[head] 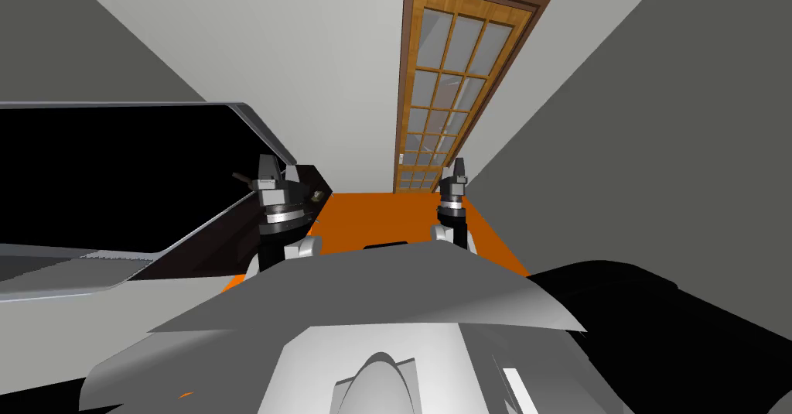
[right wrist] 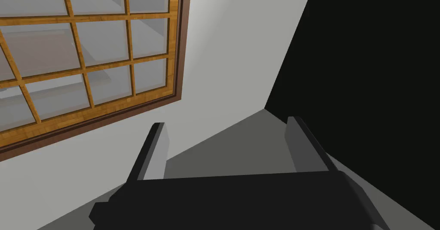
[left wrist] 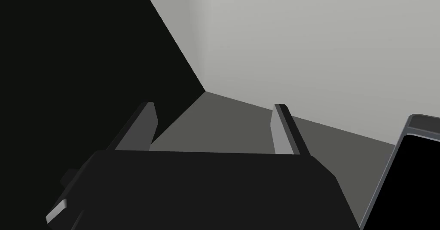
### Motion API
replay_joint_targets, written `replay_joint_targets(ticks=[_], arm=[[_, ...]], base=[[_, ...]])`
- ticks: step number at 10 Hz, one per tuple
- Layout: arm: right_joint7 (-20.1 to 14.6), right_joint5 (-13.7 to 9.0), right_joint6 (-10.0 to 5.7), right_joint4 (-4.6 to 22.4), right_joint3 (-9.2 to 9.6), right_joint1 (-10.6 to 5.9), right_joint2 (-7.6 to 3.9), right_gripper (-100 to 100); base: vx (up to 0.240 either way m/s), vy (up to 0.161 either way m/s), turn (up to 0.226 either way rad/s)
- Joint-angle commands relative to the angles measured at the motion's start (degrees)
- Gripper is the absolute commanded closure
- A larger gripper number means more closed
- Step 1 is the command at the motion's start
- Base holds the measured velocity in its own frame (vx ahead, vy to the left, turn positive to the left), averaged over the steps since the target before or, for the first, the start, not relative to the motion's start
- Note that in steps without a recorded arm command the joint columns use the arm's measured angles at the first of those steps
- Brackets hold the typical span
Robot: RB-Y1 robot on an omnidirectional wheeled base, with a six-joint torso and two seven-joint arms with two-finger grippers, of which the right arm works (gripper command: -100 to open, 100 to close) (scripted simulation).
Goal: Pull the door open
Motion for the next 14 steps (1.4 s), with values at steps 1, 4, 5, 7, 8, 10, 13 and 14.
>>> replay_joint_targets(ticks=[1, 4, 5, 7, 8, 10, 13, 14], arm=[[1.38, 0.43, -0.57, 1.93, -0.37, -0.58, -0.67, -100], [3.38, 1.04, -1.39, 4.72, -0.9, -1.41, -1.51, -100], [4.52, 1.4, -1.85, 6.32, -1.2, -1.89, -1.9, -100], [6.25, 1.93, -2.56, 8.73, -1.66, -2.61, -2.49, -100], [6.86, 2.12, -2.81, 9.59, -1.82, -2.87, -2.69, -100], [8.31, 2.56, -3.41, 11.61, -2.2, -3.47, -3.09, -100], [11.27, 3.48, -4.62, 15.75, -2.99, -4.71, -3.89, -100], [12.11, 3.74, -4.96, 16.92, -3.21, -5.06, -4.07, -100]], base=[[0.109, 0.017, -0.006], [0.162, 0.005, -0.011], [0.161, 0.015, -0.007], [0.161, 0.007, -0.013], [0.145, 0.007, -0.006], [0.094, 0.008, -0.008], [0.101, 0.008, -0.012], [0.122, -0.002, -0.012]])
